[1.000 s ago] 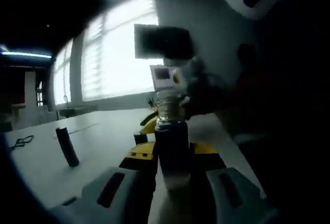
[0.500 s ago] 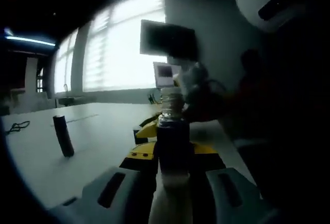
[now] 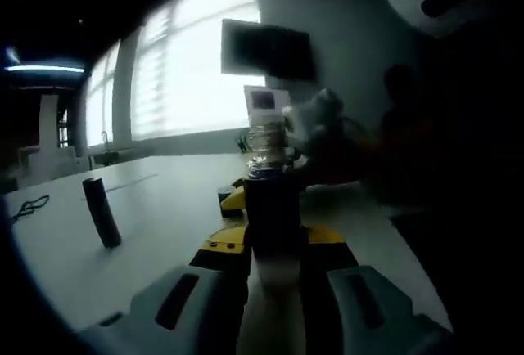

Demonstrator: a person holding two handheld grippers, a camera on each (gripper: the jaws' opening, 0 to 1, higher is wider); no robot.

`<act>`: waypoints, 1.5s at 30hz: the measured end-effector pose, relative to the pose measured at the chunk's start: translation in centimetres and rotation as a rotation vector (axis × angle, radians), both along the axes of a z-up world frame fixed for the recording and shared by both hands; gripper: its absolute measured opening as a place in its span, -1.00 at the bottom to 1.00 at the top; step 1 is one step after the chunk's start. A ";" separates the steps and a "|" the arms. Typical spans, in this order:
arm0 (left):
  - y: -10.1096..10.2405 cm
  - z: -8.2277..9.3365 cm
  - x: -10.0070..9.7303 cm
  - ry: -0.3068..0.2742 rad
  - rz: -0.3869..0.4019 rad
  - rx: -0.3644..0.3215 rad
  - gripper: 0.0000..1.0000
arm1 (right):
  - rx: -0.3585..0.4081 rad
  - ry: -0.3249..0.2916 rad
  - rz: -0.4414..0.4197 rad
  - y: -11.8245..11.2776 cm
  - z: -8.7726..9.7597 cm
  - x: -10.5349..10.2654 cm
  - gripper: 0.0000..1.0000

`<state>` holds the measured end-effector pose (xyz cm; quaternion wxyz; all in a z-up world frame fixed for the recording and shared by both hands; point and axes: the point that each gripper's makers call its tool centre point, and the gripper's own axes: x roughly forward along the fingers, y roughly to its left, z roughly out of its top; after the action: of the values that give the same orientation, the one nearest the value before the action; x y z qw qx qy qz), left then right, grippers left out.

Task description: Pick up cosmetic bottle twist off cap place on table pick up cap screw tight cap place on table

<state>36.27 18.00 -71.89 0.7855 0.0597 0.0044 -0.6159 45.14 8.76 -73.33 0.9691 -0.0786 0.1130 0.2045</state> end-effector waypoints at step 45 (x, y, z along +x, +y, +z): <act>0.3 2.1 -0.3 0.013 -0.032 -0.097 -0.74 | 0.202 -0.023 0.866 10.6 12.5 -8.3 -0.73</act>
<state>36.01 18.30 -69.75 0.7774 0.0178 -0.0213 -0.6284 36.86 19.32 -60.81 0.7983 -0.0262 0.0382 0.6005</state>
